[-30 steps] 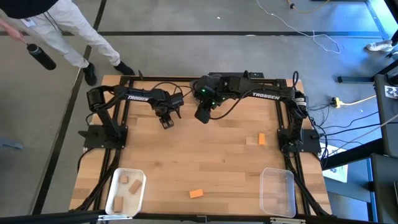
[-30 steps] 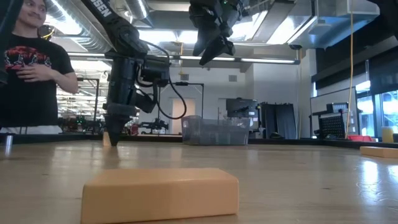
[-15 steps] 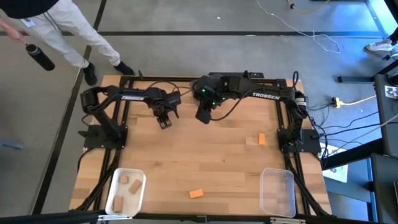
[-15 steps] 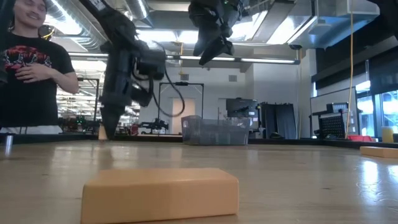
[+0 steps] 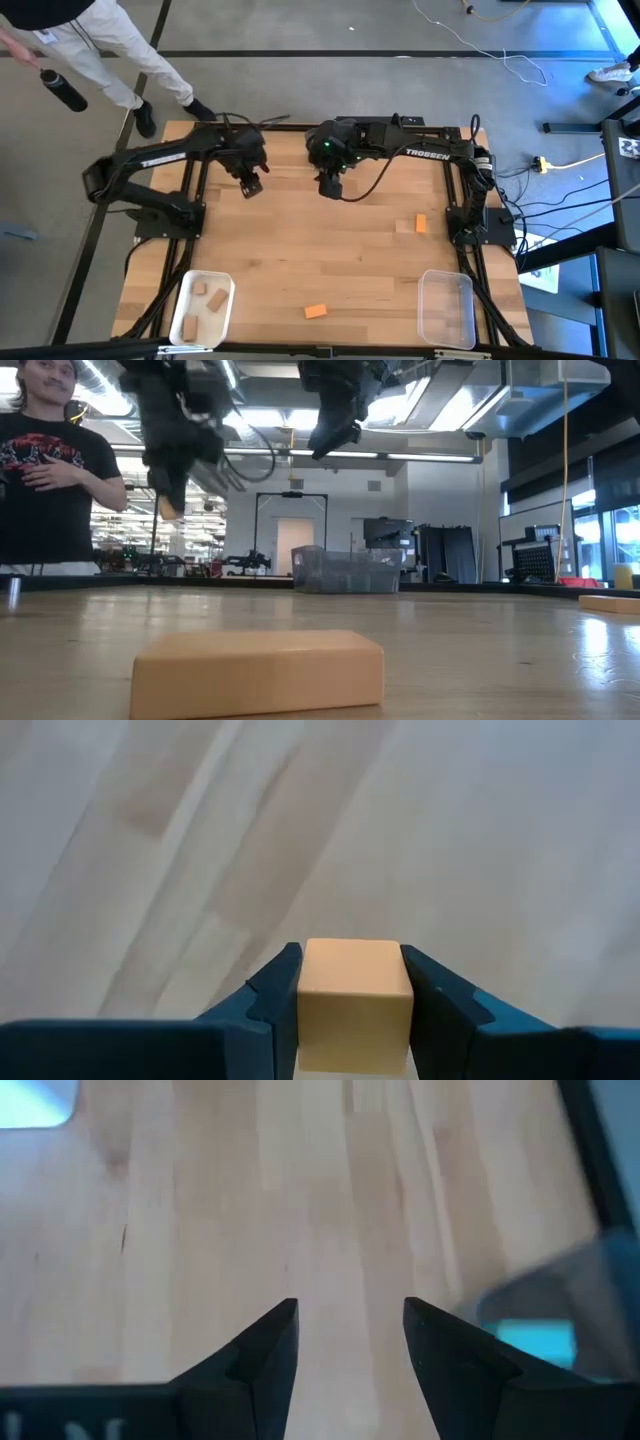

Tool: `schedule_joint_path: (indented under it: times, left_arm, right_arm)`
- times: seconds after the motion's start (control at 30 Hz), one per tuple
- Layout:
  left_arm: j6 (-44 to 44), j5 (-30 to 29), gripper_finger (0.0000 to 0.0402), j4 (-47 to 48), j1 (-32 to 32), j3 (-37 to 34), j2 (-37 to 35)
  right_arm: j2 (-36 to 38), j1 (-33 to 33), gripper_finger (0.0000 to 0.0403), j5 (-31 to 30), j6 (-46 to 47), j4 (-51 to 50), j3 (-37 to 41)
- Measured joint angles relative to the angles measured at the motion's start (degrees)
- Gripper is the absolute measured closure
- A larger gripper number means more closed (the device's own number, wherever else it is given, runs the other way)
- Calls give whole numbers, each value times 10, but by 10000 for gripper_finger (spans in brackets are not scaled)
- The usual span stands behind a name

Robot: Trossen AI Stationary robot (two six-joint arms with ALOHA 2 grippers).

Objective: Sort & place blocks by color
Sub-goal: Put the top orange block into the transparent bin

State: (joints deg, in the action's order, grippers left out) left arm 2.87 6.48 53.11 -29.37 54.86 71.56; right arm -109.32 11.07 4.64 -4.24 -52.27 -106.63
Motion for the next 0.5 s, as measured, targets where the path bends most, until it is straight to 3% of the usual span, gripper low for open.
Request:
schedule_joint_path:
  times: [0.2,0.5]
  left_arm:
    - [-49,141,274,-2,-24,1,-39]
    - [-110,340,274,-47,-33,1,-42]
  right_arm:
    - [-1,-5,219,0,-139,71,1]
    - [-2,-38,219,1,-324,161,1]
